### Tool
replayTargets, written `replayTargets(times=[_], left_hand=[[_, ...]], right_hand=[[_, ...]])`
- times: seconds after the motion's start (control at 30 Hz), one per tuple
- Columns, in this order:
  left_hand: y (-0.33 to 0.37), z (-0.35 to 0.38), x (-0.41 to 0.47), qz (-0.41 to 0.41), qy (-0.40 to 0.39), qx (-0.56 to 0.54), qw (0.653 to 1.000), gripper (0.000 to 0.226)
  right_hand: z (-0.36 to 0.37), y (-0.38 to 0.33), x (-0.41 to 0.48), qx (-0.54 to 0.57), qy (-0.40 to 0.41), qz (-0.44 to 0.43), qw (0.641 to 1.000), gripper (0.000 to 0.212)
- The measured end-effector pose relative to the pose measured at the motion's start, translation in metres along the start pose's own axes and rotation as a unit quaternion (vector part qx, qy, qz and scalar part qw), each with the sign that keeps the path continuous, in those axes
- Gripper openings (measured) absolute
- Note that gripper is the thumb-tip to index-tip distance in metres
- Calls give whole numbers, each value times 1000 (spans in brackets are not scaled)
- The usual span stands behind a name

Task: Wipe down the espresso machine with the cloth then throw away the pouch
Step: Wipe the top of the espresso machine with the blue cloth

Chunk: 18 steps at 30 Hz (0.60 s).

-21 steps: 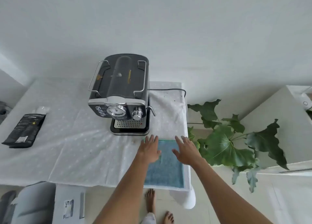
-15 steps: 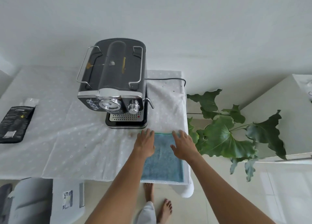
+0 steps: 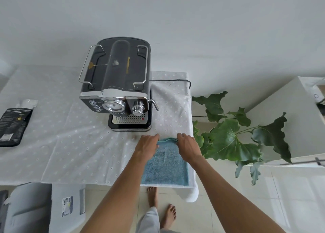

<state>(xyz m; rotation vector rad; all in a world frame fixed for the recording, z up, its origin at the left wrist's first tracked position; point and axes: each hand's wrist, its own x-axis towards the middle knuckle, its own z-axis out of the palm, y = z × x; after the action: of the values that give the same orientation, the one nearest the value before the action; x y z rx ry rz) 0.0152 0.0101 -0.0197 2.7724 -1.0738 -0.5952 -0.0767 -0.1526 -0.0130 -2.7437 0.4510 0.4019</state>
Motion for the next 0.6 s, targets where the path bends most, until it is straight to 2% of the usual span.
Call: replayTargets(times=[0.03, 0.17, 0.23, 0.37, 0.6], left_hand=[[1, -4, -5, 4, 8, -19, 1000, 29], [3, -25, -33, 14, 62, -89, 994, 21], [2, -33, -53, 15, 101, -125, 987, 19], [4, -53, -97, 20, 201, -172, 964, 27], [4, -122, -150, 67, 355, -215, 907, 30]], right_hand=[[-5, -1, -6, 0, 2, -4, 1000, 13], [-21, -2, -36, 3, 30, -39, 999, 58], [-34, -5, -53, 15, 45, -51, 998, 69], [-61, -18, -87, 21, 108, -88, 990, 74], [-120, -58, -114, 36, 237, -167, 956, 66]])
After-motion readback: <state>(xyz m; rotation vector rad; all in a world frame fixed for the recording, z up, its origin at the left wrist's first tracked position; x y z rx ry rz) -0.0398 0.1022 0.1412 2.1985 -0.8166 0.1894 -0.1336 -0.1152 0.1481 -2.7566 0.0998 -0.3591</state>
